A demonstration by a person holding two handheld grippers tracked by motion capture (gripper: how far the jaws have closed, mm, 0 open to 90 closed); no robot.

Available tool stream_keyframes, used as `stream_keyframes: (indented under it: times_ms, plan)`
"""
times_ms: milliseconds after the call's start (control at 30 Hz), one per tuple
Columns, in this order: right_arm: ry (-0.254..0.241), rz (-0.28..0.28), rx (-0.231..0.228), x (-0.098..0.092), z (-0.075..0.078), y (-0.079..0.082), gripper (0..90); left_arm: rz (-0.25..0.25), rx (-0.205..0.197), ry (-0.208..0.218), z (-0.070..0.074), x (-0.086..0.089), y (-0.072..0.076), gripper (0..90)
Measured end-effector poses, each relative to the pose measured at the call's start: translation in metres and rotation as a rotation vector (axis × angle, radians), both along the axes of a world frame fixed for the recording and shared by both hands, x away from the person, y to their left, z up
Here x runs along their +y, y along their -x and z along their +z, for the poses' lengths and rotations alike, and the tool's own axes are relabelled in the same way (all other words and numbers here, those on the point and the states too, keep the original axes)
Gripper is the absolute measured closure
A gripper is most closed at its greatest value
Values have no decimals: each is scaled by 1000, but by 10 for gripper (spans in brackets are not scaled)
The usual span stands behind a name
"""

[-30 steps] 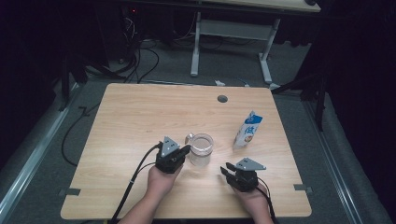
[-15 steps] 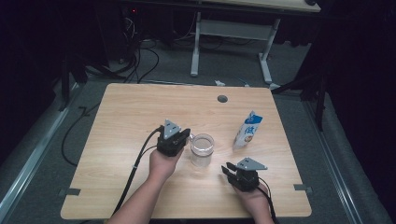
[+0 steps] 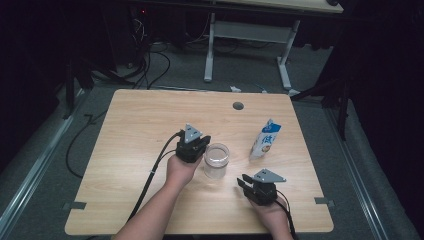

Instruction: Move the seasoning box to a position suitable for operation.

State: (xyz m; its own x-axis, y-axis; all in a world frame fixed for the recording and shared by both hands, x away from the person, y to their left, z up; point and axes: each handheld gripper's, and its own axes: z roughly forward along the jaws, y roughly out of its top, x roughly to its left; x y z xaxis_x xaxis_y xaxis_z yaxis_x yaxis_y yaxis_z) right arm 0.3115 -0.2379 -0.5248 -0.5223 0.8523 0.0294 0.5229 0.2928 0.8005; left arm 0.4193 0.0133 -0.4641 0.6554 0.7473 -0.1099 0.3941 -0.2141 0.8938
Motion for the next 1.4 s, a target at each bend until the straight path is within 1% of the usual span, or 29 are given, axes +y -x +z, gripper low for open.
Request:
stream_keyframes:
  times_ms: [133,233,433,533,567,600,633,700,733,767,800,867,900,967,1000,1033,1067,1100,1133,1167,1200,1233,1267,1333,1367,1400]
  plan:
    - [4,3,-1,1,-1,0,701,-6,-2,-3,-2,-1,4,900]
    - [3,3,-2,1,0,0,702,-2,-3,0,-2,0,7,900]
    - [2,7,1,1,-1,0,702,9,-9,-9,-3,6,19,900]
    - [1,9,5,2,-1,0,702,22,-20,-10,-4,11,29,900]
    - [1,9,5,2,-1,0,702,22,-20,-10,-4,11,29,900]
    - [1,13,-1,3,-1,0,705,49,-29,-3,-3,16,32,900]
    - [0,14,3,4,-2,1,715,49,-29,-3,-3,16,32,900]
    - [2,17,3,5,-1,1,723,74,-43,3,-3,24,37,900]
    - [8,19,-15,6,-1,2,764,102,-54,4,-4,35,41,900]
    - [8,19,-15,6,-1,2,764,102,-54,4,-4,35,41,900]
    - [11,17,-33,8,0,2,832,124,-61,-11,-7,49,47,900]
    - [10,5,-55,11,2,1,900,139,-56,-21,-10,64,52,900]
    - [10,5,-55,11,2,1,900,139,-56,-21,-10,64,52,900]
    - [17,-16,-76,17,3,-4,900,156,-54,-33,-13,79,58,900]
    - [16,-42,-88,21,4,-11,900,162,-45,-34,-16,89,62,890]
    - [16,-42,-88,21,4,-11,900,162,-45,-34,-16,89,62,880]
    - [11,-68,-90,26,4,-19,899,163,-36,-37,-18,94,64,865]
    - [11,-68,-90,26,4,-19,899,163,-29,-39,-19,97,65,865]
    - [20,-75,-98,32,4,-25,895,164,-22,-43,-21,102,67,844]
    - [20,-75,-98,32,4,-25,895,162,-12,-45,-22,104,67,844]
    - [13,-78,-101,35,4,-28,894,172,-13,-80,-24,108,69,812]
    - [13,-78,-101,35,4,-28,894,172,-13,-80,-24,108,69,791]
    - [16,-78,-100,37,4,-29,894,165,-5,-85,-25,110,70,791]
    - [26,-61,-95,42,3,-30,894,160,4,-80,-27,113,71,757]
    - [27,-60,-95,44,3,-30,896,154,8,-71,-27,115,72,742]
    - [37,-58,-98,48,4,-30,898,144,21,-49,-29,117,74,710]
